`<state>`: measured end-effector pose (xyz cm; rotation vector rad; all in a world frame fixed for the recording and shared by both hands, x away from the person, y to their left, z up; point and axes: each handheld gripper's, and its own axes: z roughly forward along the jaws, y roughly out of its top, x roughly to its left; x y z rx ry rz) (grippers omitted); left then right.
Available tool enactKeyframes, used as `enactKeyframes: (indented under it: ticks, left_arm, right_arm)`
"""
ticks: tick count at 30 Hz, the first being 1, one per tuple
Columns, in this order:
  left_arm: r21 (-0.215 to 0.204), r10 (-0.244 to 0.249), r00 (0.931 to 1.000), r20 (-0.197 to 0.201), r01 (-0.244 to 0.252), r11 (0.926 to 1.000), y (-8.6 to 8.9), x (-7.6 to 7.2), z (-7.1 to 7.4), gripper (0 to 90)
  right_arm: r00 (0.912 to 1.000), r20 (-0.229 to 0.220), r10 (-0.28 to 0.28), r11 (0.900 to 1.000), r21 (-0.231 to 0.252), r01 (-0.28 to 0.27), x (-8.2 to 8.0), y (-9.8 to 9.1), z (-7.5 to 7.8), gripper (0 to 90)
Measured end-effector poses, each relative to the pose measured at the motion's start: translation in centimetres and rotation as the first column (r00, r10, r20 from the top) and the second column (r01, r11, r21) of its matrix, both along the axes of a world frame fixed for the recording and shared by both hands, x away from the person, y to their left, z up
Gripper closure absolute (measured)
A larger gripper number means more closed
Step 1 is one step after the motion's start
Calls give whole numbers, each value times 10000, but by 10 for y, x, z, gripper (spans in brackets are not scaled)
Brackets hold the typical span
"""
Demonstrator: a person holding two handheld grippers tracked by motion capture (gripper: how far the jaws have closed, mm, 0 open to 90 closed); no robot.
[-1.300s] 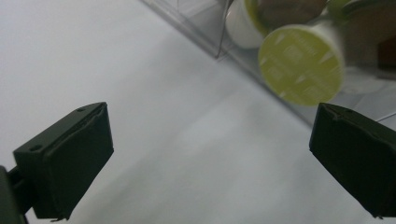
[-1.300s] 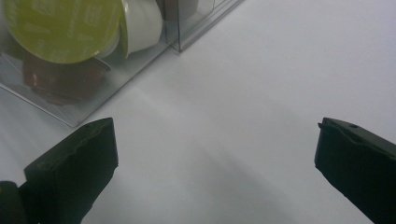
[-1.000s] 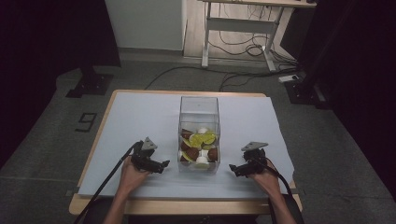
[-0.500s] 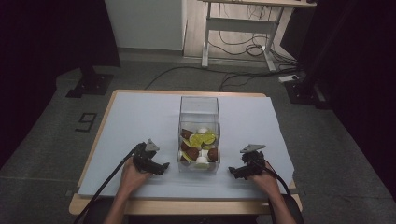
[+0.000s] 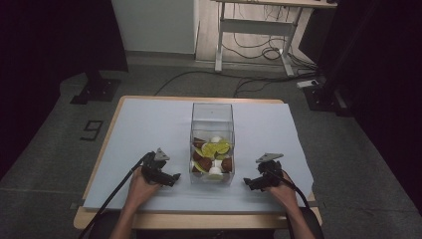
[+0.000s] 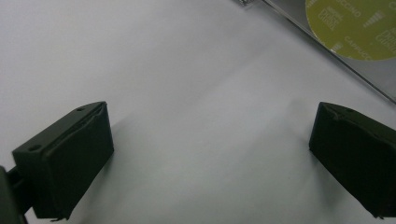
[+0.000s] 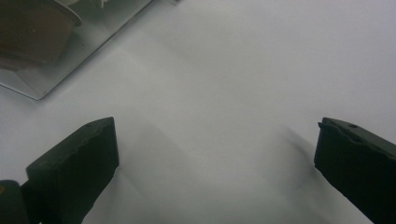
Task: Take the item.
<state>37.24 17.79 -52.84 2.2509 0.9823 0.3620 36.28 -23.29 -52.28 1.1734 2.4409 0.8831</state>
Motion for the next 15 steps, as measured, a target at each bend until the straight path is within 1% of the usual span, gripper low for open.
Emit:
enactKeyframes:
  ticks: [7, 10, 15]
  left_arm:
    - [-3, 2, 10000, -9, -2, 10000, 0, 0, 0, 0]
    - [-5, 2, 10000, -5, -2, 10000, 0, 0, 0, 0]
    - [-9, 3, 10000, -7, -3, 10000, 0, 0, 0, 0]
  right_arm:
    - [9996, 260, 139, 9999, -85, -137, -2, -4, 8, 0]
    - [9990, 396, 183, 9990, -427, -167, -2, -4, 12, 0]
    - [9969, 646, 439, 9973, -623, -399, -5, -4, 18, 0]
